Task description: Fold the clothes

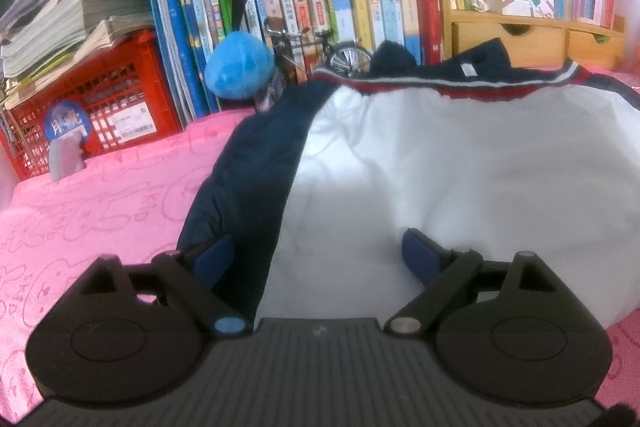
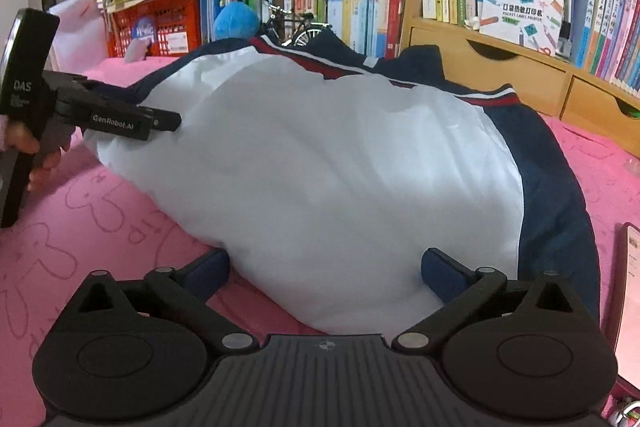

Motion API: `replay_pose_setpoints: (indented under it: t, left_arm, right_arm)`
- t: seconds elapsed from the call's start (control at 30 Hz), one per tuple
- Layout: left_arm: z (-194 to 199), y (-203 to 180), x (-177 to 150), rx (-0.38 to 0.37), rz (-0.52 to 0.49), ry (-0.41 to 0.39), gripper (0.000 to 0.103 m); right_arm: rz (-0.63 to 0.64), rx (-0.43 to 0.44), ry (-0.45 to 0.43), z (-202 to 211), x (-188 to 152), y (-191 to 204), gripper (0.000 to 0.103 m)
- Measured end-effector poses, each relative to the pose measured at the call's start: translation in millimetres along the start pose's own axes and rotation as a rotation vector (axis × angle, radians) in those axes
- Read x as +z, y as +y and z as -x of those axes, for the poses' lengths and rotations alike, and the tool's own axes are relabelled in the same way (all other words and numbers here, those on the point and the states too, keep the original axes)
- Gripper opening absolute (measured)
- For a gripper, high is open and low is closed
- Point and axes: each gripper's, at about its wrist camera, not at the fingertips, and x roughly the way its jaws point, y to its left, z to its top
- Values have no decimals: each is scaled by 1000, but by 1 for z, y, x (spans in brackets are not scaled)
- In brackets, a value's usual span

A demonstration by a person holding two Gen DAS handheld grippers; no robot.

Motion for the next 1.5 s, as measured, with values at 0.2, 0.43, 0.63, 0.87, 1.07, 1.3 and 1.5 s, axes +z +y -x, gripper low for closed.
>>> replay_pose_setpoints:
  t: [0.2,0.43,0.63,0.87,1.07,1.3,1.5]
  left_arm:
    - [5,14,-7,168,-194,-51,103]
    - [24,70,2,286,-77,-15,89]
    - [87,31,-5,96,-237,-162,85]
    - [106,-54,-51,-48,-702,-203,89]
    - [74,-74,-54,-39,-733,-241,88]
    - [52,-51,-14,-129,-440,-191,65]
    - [59,-31,2,-163,-344,-210,64]
  right_arm:
    - [3,-1,2,-3,2,0,103]
    - [4,-1,2,-3,3,-1,103]
    - [4,-1,3,-3,3,-1,103]
    - [-14,-22,-7,-1,3,0,103]
    - [-107,-40,-58,16,-1,-6,103]
    - [308,-153,-121,28,2,50,103]
    - [595,-296,-149,-11,5,98,94]
